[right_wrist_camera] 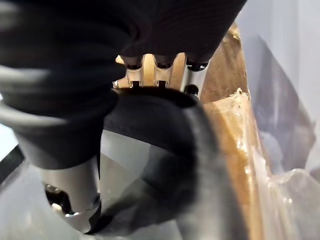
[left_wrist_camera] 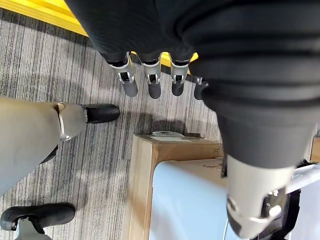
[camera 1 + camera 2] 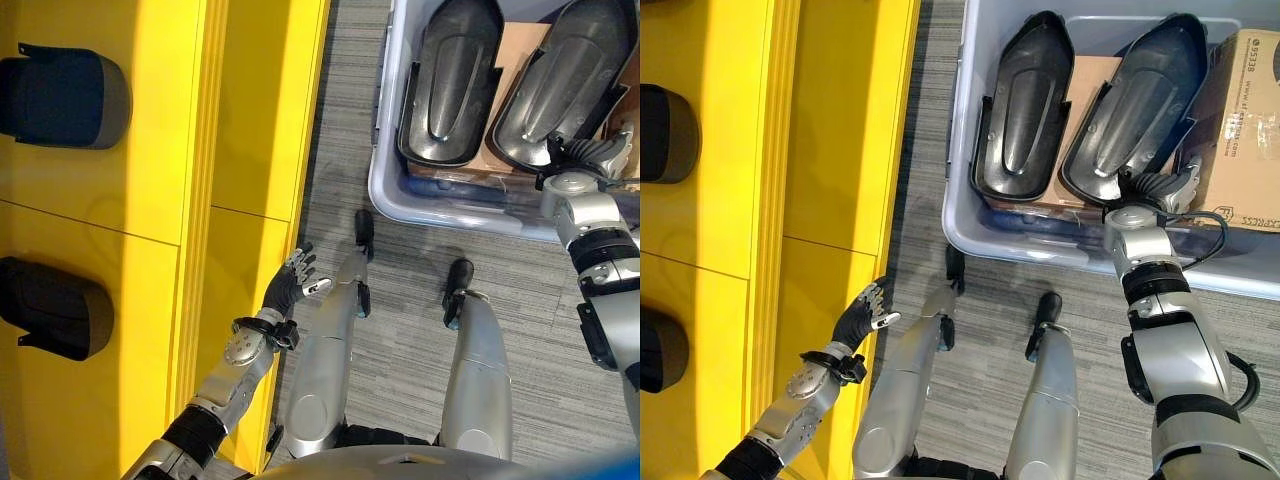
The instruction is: Move parts from the plastic box to the shelf.
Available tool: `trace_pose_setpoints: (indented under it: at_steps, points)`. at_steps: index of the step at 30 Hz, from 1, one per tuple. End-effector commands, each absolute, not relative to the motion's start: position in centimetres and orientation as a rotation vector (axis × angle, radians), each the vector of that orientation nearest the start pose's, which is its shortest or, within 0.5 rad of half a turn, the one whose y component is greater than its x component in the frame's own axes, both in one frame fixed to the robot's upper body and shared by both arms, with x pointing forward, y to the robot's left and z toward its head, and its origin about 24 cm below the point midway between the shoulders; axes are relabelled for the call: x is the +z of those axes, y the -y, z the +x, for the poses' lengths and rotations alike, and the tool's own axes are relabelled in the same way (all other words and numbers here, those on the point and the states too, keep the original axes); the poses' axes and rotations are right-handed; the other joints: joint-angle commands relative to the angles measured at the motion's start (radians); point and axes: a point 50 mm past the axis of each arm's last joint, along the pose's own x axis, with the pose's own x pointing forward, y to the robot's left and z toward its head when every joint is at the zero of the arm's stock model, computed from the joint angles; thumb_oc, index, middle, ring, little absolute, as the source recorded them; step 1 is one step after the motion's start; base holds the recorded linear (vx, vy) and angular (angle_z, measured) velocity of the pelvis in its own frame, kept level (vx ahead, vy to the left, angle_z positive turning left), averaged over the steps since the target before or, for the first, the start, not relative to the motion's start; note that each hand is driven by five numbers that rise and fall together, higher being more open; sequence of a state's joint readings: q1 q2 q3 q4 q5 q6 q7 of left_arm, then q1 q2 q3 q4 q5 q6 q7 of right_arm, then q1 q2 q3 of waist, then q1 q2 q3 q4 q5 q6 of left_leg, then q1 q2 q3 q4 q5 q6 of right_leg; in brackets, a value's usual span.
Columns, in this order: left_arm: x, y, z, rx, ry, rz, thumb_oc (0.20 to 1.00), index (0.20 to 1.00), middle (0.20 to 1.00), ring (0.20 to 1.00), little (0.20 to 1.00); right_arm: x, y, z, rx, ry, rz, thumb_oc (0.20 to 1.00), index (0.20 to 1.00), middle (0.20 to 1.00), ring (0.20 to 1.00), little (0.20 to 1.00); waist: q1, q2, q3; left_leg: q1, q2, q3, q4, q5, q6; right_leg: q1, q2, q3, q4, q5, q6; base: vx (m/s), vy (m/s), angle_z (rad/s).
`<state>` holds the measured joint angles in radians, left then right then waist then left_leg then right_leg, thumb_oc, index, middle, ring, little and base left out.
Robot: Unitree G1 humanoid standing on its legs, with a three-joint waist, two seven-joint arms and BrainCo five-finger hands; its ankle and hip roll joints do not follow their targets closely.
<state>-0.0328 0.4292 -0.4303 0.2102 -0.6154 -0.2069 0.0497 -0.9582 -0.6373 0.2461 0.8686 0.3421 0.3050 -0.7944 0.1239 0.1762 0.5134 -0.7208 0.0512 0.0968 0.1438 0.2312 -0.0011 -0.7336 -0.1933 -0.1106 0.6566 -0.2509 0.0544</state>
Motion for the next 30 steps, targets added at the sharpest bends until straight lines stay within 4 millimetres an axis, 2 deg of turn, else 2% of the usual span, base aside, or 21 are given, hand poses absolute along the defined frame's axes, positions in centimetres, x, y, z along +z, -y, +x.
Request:
trace_pose_setpoints:
  at_steps: [1, 5, 10, 12, 16, 23, 24, 25, 26, 27, 30]
  points:
    - [1.4, -16.5, 24.2, -0.209, -0.094, -0.151, 1.0, 1.0, 1.0, 1.0, 1.0, 20.6, 30.0, 37.5, -0.989, -0.031, -0.54, 1.0, 1.0, 1.0, 1.0, 1.0, 0.027, -0.019, 0.007, -0.001, -0.05, -0.036, 0.115, -0.187, 0.004, 0.043, 0.049, -0.015, -0.152, 0.129, -0.026, 0.0, 0.0, 0.0]
    - [1.6, -16.9, 24.3, -0.2, -0.092, -0.149, 1.0, 1.0, 1.0, 1.0, 1.0, 20.3, 30.3, 37.4, -0.993, -0.09, -0.634, 1.0, 1.0, 1.0, 1.0, 1.0, 0.032, -0.031, 0.007, -0.019, -0.05, -0.041, 0.126, -0.19, 0.003, 0.039, 0.049, -0.018, -0.158, 0.131, -0.024, 0.0, 0.024, 0.03]
    - [1.8, -17.1, 24.6, -0.191, -0.082, -0.144, 1.0, 1.0, 1.0, 1.0, 1.0, 19.7, 30.1, 37.5, -0.992, -0.15, -0.657, 1.0, 1.0, 1.0, 1.0, 1.0, 0.042, -0.044, 0.007, -0.047, -0.052, -0.045, 0.136, -0.192, 0.008, 0.028, 0.051, -0.023, -0.168, 0.137, -0.021, 0.01, 0.036, 0.02]
    - [1.9, -17.3, 24.7, -0.185, -0.078, -0.13, 1.0, 1.0, 1.0, 1.0, 1.0, 18.9, 30.0, 37.5, -0.993, -0.183, -0.602, 1.0, 1.0, 1.0, 1.0, 1.0, 0.048, -0.05, 0.007, -0.061, -0.053, -0.047, 0.141, -0.194, 0.011, 0.023, 0.05, -0.025, -0.173, 0.139, -0.018, 0.02, 0.017, 0.05]
    - [2.0, -17.4, 24.8, -0.178, -0.081, -0.128, 1.0, 1.0, 1.0, 1.0, 1.0, 18.6, 30.2, 37.5, -0.984, -0.208, -0.566, 1.0, 1.0, 1.0, 1.0, 1.0, 0.052, -0.055, 0.007, -0.075, -0.053, -0.049, 0.145, -0.196, 0.013, 0.018, 0.051, -0.028, -0.18, 0.141, -0.016, 0.01, 0.002, 0.03]
    - [2.2, -17.7, 24.9, -0.167, -0.075, -0.117, 1.0, 1.0, 1.0, 1.0, 1.0, 17.6, 30.3, 37.7, -0.941, -0.264, -0.403, 1.0, 1.0, 1.0, 1.0, 1.0, 0.06, -0.065, 0.007, -0.107, -0.055, -0.053, 0.162, -0.202, 0.014, 0.006, 0.052, -0.035, -0.186, 0.142, -0.018, 0.0, 0.0, 0.0]
    - [2.3, -17.7, 24.9, -0.166, -0.075, -0.115, 1.0, 1.0, 1.0, 1.0, 1.0, 17.0, 30.3, 37.7, -0.911, -0.273, -0.306, 0.868, 0.868, 0.868, 0.868, 0.868, 0.06, -0.069, 0.007, -0.112, -0.054, -0.049, 0.167, -0.205, 0.014, 0.006, 0.053, -0.038, -0.191, 0.142, -0.019, 0.0, 0.0, 0.0]
    - [2.3, -17.7, 24.9, -0.166, -0.076, -0.115, 1.0, 1.0, 1.0, 1.0, 1.0, 16.9, 30.2, 37.7, -0.905, -0.275, -0.291, 0.721, 0.721, 0.721, 0.721, 0.721, 0.06, -0.069, 0.007, -0.112, -0.054, -0.049, 0.167, -0.205, 0.014, 0.005, 0.053, -0.038, -0.191, 0.142, -0.019, 0.0, 0.0, 0.0]
    - [2.2, -17.7, 24.9, -0.167, -0.077, -0.115, 1.0, 1.0, 1.0, 1.0, 1.0, 16.8, 30.1, 37.8, -0.888, -0.276, -0.257, 0.426, 0.426, 0.426, 0.426, 0.426, 0.06, -0.069, 0.007, -0.113, -0.053, -0.048, 0.169, -0.205, 0.014, 0.003, 0.053, -0.038, -0.189, 0.141, -0.02, 0.0, 0.0, 0.0]
    - [2.2, -17.7, 25.0, -0.167, -0.076, -0.114, 1.0, 1.0, 1.0, 1.0, 1.0, 16.3, 29.3, 38.1, -0.837, -0.291, -0.121, 0.2, 0.2, 0.2, 0.2, 0.2, 0.061, -0.07, 0.007, -0.114, -0.05, -0.045, 0.171, -0.207, 0.013, 0.003, 0.053, -0.039, -0.189, 0.138, -0.022, 0.02, -0.031, -0.04]
    - [2.1, -17.6, 25.0, -0.173, -0.08, -0.11, 1.0, 1.0, 1.0, 1.0, 1.0, 16.0, 29.3, 38.2, -0.826, -0.277, -0.152, 0.2, 0.2, 0.2, 0.2, 0.2, 0.06, -0.068, 0.007, -0.115, -0.047, -0.04, 0.175, -0.209, 0.011, 0.0, 0.051, -0.041, -0.181, 0.135, -0.023, 0.0, -0.033, -0.07]
